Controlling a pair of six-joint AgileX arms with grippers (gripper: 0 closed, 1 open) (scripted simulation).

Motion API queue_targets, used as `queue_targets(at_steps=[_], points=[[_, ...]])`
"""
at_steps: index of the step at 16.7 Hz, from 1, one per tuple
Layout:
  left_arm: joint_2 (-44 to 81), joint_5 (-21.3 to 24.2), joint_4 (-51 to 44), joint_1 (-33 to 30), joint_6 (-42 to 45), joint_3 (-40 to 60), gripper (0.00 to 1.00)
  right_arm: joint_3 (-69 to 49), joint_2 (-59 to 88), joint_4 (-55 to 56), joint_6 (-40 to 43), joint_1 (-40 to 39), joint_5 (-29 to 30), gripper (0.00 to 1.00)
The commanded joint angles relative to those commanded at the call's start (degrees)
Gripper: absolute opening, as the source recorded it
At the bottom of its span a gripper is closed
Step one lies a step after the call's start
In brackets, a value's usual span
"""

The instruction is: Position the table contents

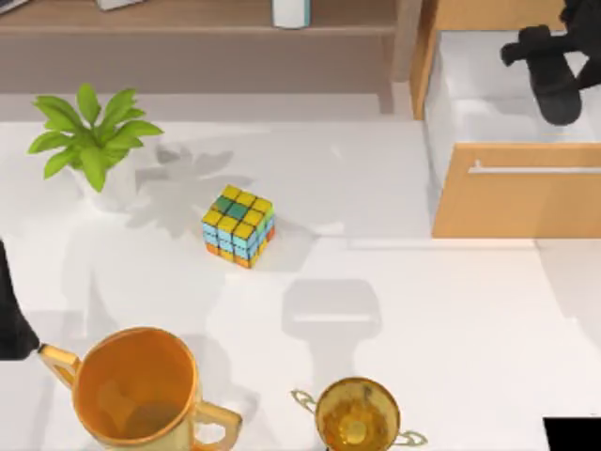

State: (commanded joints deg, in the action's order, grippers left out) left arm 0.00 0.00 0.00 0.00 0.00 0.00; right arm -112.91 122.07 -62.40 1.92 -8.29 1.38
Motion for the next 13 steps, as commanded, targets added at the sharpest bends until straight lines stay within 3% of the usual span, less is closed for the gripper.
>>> queue_targets(at_steps=[5, 13], points=[[0.0, 0.0, 0.0, 0.0, 0.0, 0.0, 1.00, 11.5, -14.6, 2.4, -4.4, -1.8, 0.6, 0.00], [0.0, 0.0, 0.0, 0.0, 0.0, 0.0, 1.00, 40.1, -36.9, 4.6, -12.3, -6.1, 1.2, 0.00]])
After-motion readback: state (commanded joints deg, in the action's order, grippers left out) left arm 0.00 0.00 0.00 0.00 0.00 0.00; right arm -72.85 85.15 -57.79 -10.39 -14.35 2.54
